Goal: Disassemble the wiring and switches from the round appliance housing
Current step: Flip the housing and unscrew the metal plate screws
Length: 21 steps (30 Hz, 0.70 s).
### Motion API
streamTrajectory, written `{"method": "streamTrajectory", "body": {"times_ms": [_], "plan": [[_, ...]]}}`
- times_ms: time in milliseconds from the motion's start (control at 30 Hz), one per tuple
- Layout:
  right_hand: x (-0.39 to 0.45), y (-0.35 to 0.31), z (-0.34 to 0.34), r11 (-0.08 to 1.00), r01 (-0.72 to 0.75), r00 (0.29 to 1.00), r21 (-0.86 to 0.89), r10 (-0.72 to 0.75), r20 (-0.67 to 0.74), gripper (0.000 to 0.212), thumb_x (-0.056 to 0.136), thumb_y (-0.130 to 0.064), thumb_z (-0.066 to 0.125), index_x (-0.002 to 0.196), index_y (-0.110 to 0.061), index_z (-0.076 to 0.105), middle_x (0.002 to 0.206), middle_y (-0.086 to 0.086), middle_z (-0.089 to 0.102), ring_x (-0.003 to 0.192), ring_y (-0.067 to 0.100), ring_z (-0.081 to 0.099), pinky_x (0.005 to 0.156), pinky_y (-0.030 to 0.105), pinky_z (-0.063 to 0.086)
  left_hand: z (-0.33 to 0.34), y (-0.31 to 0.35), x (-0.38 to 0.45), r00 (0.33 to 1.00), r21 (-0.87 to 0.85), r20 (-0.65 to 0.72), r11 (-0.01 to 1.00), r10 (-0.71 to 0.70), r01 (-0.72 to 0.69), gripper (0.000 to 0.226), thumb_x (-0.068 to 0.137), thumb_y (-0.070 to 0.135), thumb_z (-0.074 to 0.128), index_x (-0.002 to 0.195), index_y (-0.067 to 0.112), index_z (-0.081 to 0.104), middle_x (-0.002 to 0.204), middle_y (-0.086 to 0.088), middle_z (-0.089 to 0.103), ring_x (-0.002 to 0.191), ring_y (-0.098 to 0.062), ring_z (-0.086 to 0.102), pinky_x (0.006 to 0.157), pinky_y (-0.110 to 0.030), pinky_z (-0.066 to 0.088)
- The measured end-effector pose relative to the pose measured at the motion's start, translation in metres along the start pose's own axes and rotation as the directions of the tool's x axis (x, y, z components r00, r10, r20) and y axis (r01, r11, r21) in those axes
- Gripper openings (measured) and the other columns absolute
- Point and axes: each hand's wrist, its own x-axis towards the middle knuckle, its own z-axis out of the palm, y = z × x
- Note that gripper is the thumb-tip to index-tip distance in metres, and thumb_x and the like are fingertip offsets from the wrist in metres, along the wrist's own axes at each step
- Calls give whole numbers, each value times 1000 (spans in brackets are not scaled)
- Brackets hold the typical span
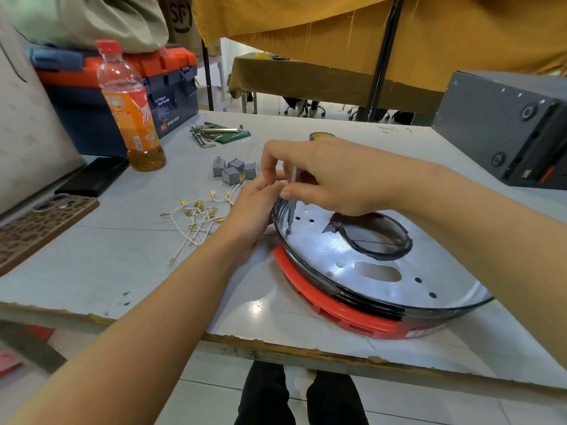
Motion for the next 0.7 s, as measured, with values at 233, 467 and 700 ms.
{"method": "streamTrajectory", "body": {"times_ms": [233,467,700], "plan": [[3,-3,2,998,-20,997,-60,16,-76,6,95,-31,54,94,-25,53,67,-15,51,67,-7,47,62,26,37,-2,-3,2,1000,35,-26,999,-10,11,29,88,15,46,83,25,72,81,0,73,79,-12,68,70,-30,56],[3,-5,9,999,-44,989,-31,39,-146,10,96,-22,52,104,-18,56,64,-16,46,67,8,44,79,37,43,-1,-2,1,1000,-5,-16,1000,-14,13,34,87,15,46,74,30,73,74,2,72,73,-11,68,66,-28,52],[0,1,-2,998,-31,1000,53,30,8,12,95,-23,55,101,-31,48,82,-1,64,80,13,53,69,30,39,-1,0,1,1000,-7,4,1000,-16,16,23,78,22,52,77,30,73,77,2,72,75,-15,67,69,-29,50]]}}
